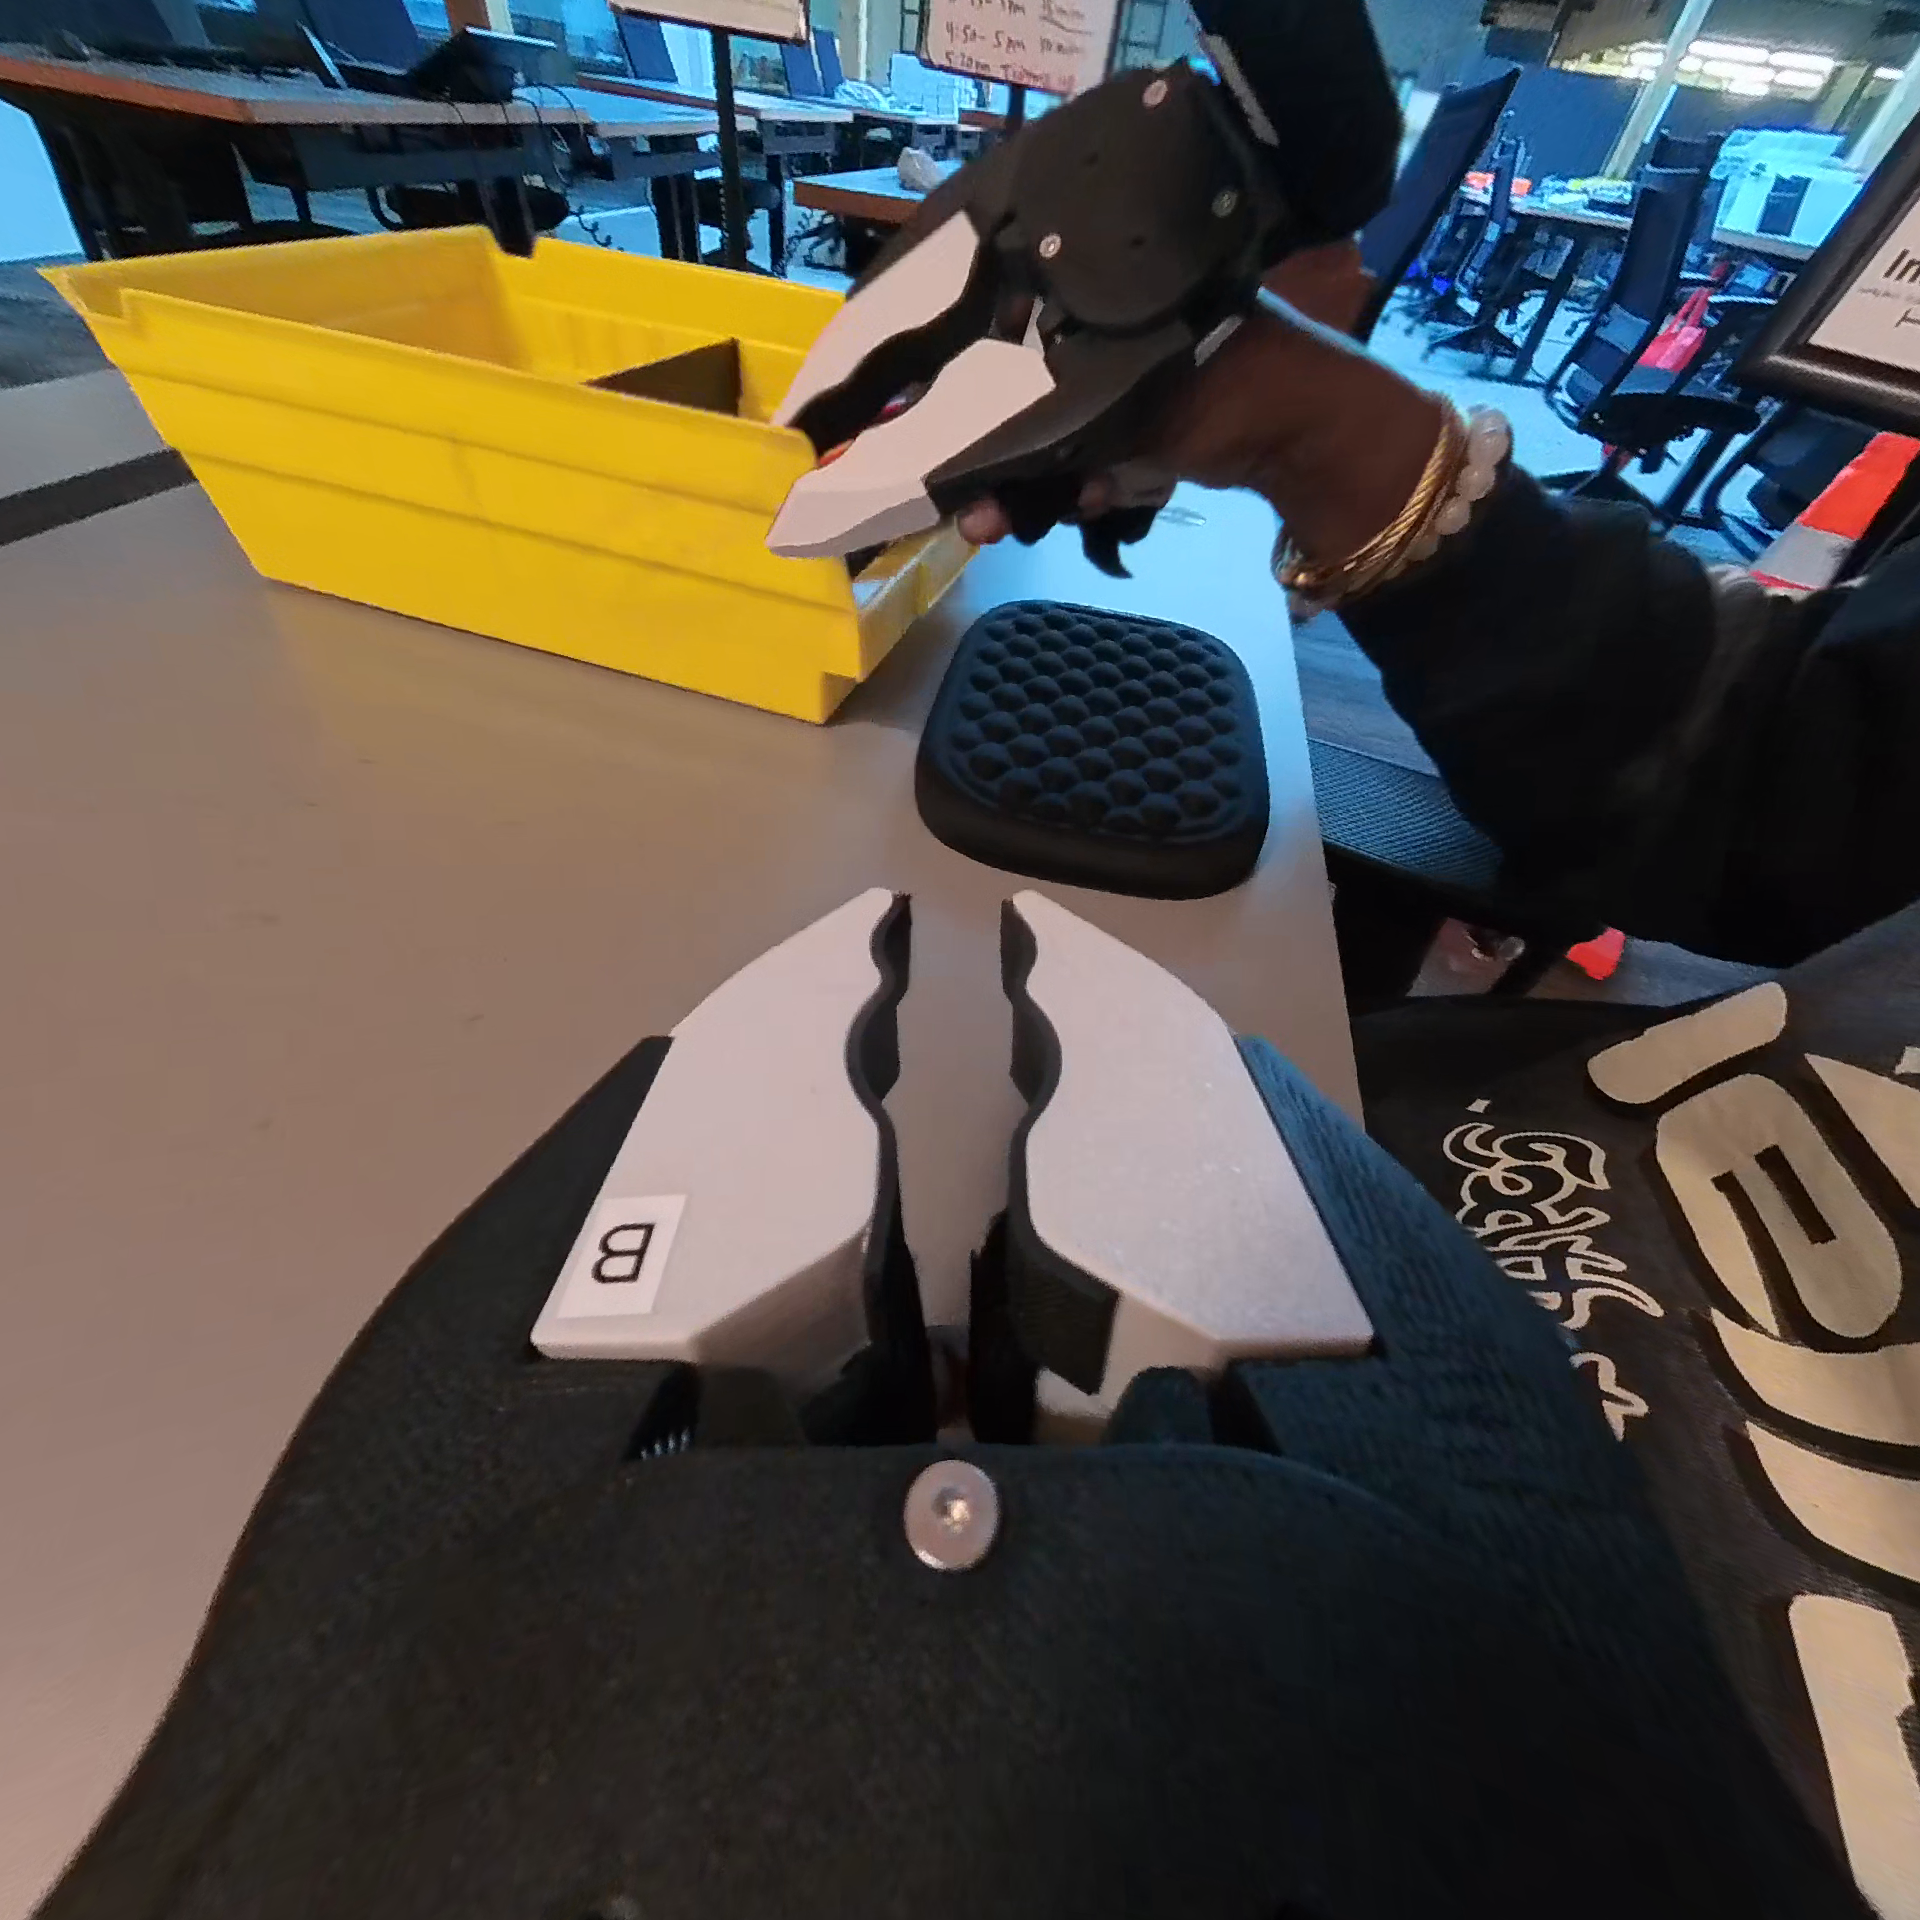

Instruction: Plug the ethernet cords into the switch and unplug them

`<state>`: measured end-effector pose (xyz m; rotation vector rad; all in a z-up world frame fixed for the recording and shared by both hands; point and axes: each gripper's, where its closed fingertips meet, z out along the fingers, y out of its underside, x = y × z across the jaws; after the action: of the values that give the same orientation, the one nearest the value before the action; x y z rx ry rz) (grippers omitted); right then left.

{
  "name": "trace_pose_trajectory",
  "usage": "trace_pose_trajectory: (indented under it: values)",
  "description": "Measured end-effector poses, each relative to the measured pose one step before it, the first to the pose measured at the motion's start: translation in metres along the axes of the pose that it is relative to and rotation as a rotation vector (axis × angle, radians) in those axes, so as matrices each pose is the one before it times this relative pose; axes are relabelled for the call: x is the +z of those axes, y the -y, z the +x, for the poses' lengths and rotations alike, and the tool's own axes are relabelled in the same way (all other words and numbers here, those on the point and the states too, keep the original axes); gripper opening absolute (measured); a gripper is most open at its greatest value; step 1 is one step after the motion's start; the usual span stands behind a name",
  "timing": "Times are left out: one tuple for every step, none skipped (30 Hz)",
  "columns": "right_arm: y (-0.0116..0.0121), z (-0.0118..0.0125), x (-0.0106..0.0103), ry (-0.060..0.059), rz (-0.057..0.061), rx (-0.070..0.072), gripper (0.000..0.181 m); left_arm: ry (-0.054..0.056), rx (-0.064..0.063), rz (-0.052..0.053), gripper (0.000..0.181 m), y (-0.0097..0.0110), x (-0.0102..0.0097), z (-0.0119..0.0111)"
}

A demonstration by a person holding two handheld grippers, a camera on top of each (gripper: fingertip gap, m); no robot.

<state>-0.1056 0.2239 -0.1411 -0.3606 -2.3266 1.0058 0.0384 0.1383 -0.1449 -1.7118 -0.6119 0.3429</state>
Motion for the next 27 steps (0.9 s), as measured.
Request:
trace_pose_trajectory:
  values:
    - [0.00381, -0.00223, 0.00371, 0.0120, 0.0138, 0.0078, 0.019, 0.0047, 0.0027, 0.0080, 0.016, 0.00095, -0.00053, -0.00044]
    - [0.00318, -0.00180, 0.00347, 0.0086, 0.0055, 0.0118, 0.020, 0.0048, 0.0033, 0.0083, 0.016, 0.00097, -0.00055, -0.00029]
    - [0.00276, -0.00162, 0.00301, 0.0041, -0.0032, 0.0071, 0.020, 0.0052, 0.0036, 0.0082, 0.016, 0.00085, -0.00061, -0.00043]
    - [0.00241, -0.00145, 0.00262, -0.0006, -0.0086, -0.0043, 0.020, 0.0042, 0.0047, 0.0092, 0.016, 0.00113, -0.00076, -0.00013]
    - [0.00234, -0.00155, 0.00236, -0.0033, -0.0101, -0.0138, 0.020, 0.0049, 0.0064, 0.0110, 0.016, 0.00121, -0.00091, -0.00008]
    - [0.00264, -0.00178, 0.00232, -0.0036, -0.0093, -0.0141, 0.020, 0.0063, 0.0085, 0.0134, 0.016, 0.00155, -0.00114, -0.00007]
    - [0.00303, -0.00243, 0.00234, -0.0019, -0.0051, -0.0102, 0.020, 0.0067, 0.0096, 0.0144, 0.016, 0.00170, -0.00112, 0.00002]
    - [0.00373, -0.00308, 0.00257, 0.0005, 0.0010, -0.0085, 0.020, 0.0070, 0.0102, 0.0142, 0.016, 0.00181, -0.00121, 0.00001]
    - [0.00420, -0.00361, 0.00257, 0.0041, 0.0050, -0.0077, 0.020, 0.0068, 0.0112, 0.0139, 0.016, 0.00170, -0.00135, 0.00010]
    - [0.00418, -0.00380, 0.00245, 0.0072, 0.0052, -0.0049, 0.020, 0.0078, 0.0126, 0.0146, 0.016, 0.00182, -0.00134, 0.00022]
    - [0.00427, -0.00384, 0.00244, 0.0092, 0.0053, -0.0038, 0.020, 0.0082, 0.0139, 0.0157, 0.016, 0.00200, -0.00152, 0.00037]
    - [0.00448, -0.00403, 0.00271, 0.0108, 0.0069, -0.0046, 0.021, 0.0101, 0.0147, 0.0187, 0.016, 0.00250, -0.00195, 0.00034]
    - [0.00475, -0.00401, 0.00296, 0.0122, 0.0090, -0.0023, 0.021, 0.0139, 0.0156, 0.0250, 0.016, 0.00335, -0.00259, -0.00005]
    - [0.00507, -0.00401, 0.00331, 0.0143, 0.0101, 0.0043, 0.021, 0.0228, 0.0152, 0.0336, 0.016, 0.00466, -0.00344, -0.00133]
    - [0.00508, -0.00424, 0.00362, 0.0179, 0.0089, 0.0068, 0.021, 0.0290, 0.0134, 0.0433, 0.016, 0.00623, -0.00437, -0.00238]
    - [0.00549, -0.00453, 0.00399, 0.0210, 0.0087, 0.0029, 0.021, 0.0319, 0.0092, 0.0499, 0.016, 0.00751, -0.00516, -0.00350]
    - [0.00574, -0.00480, 0.00455, 0.0218, 0.0100, -0.0004, 0.022, 0.0312, 0.0024, 0.0507, 0.015, 0.00797, -0.00532, -0.00442]
    - [0.00610, -0.00481, 0.00493, 0.0204, 0.0099, -0.0019, 0.022, 0.0268, -0.0066, 0.0439, 0.015, 0.00709, -0.00498, -0.00517]
    - [0.00613, -0.00473, 0.00522, 0.0180, 0.0080, -0.0042, 0.023, 0.0240, -0.0166, 0.0356, 0.016, 0.00609, -0.00443, -0.00589]
    - [0.00616, -0.00470, 0.00546, 0.0155, 0.0058, -0.0065, 0.023, 0.0152, -0.0213, 0.0298, 0.019, 0.00546, -0.00392, -0.00534]
    - [0.00619, -0.00469, 0.00550, 0.0142, 0.0060, -0.0088, 0.023, 0.0149, -0.0232, 0.0286, 0.020, 0.00531, -0.00357, -0.00527]
    - [0.00634, -0.00482, 0.00557, 0.0155, 0.0071, -0.0102, 0.023, 0.0172, -0.0187, 0.0248, 0.022, 0.00466, -0.00337, -0.00510]
    - [0.00637, -0.00487, 0.00558, 0.0189, 0.0069, -0.0086, 0.023, 0.0184, -0.0129, 0.0223, 0.024, 0.00436, -0.00299, -0.00469]
    - [0.00629, -0.00476, 0.00572, 0.0214, 0.0072, -0.0038, 0.024, 0.0170, -0.0090, 0.0162, 0.028, 0.00359, -0.00248, -0.00396]
    - [0.00657, -0.00472, 0.00605, 0.0220, 0.0091, -0.0026, 0.024, 0.0168, -0.0059, 0.0104, 0.029, 0.00282, -0.00202, -0.00352]
    - [0.00651, -0.00467, 0.00617, 0.0211, 0.0104, -0.0042, 0.024, 0.0104, -0.0048, 0.0039, 0.029, 0.00191, -0.00134, -0.00221]
    - [0.00642, -0.00437, 0.00621, 0.0198, 0.0100, -0.0055, 0.024, -0.0081, -0.0058, -0.0098, 0.031, 0.00014, -0.00052, 0.00054]
